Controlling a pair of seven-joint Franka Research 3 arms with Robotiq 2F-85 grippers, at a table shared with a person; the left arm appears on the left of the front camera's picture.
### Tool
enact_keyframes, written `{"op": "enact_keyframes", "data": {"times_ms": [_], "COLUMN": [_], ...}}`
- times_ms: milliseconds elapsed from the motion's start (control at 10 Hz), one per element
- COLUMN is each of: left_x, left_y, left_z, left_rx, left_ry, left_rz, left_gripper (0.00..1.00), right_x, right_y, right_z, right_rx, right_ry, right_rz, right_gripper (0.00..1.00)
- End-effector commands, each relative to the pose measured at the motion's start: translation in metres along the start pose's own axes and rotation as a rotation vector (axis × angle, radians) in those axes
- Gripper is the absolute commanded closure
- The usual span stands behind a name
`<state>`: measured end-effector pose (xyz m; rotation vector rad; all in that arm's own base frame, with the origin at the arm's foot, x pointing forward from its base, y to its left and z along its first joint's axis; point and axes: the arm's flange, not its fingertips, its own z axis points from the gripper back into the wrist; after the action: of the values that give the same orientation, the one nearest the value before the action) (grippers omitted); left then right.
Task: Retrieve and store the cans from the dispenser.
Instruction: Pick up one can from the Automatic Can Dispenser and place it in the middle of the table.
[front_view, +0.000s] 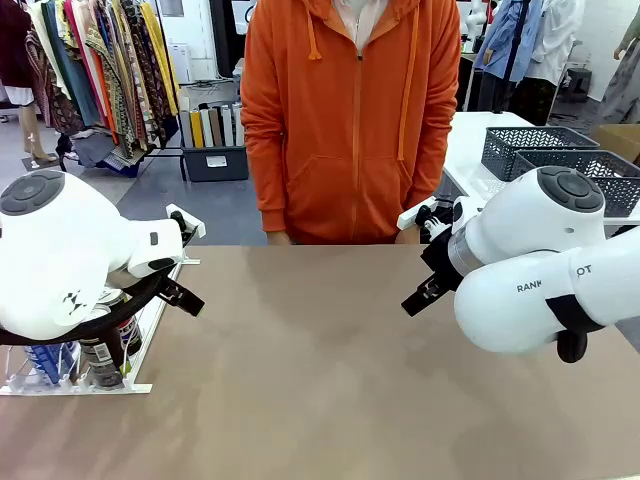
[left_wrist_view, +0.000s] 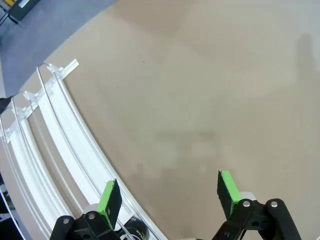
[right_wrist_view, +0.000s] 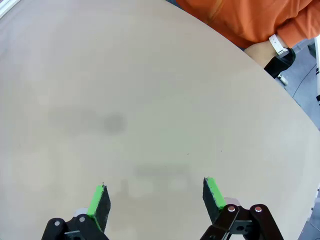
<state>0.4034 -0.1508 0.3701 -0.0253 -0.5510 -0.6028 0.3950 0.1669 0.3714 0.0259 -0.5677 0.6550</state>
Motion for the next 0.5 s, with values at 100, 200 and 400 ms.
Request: {"op": "enact_keyframes", "data": {"times_ms": [100,200,400], "left_x": [0.0001,0.0001,0.0001], "left_y": [-0.0001,-0.0001,-0.0001], "left_z": [0.0002,0.0002,0.0002], "left_rx": [0.0,0.0,0.0], "left_ry": [0.0,0.0,0.0], "left_rz": [-0.001,-0.001,-0.001], "left_gripper": [0.0,0.0,0.0], "right_x": [0.0,0.0,0.0], "right_y": [0.0,0.0,0.0], "right_z": [0.0,0.0,0.0], "right_rx": [0.0,0.0,0.0], "right_ry": [0.0,0.0,0.0], "right_rz": [0.0,0.0,0.0], "right_gripper": [0.0,0.0,0.0]}}
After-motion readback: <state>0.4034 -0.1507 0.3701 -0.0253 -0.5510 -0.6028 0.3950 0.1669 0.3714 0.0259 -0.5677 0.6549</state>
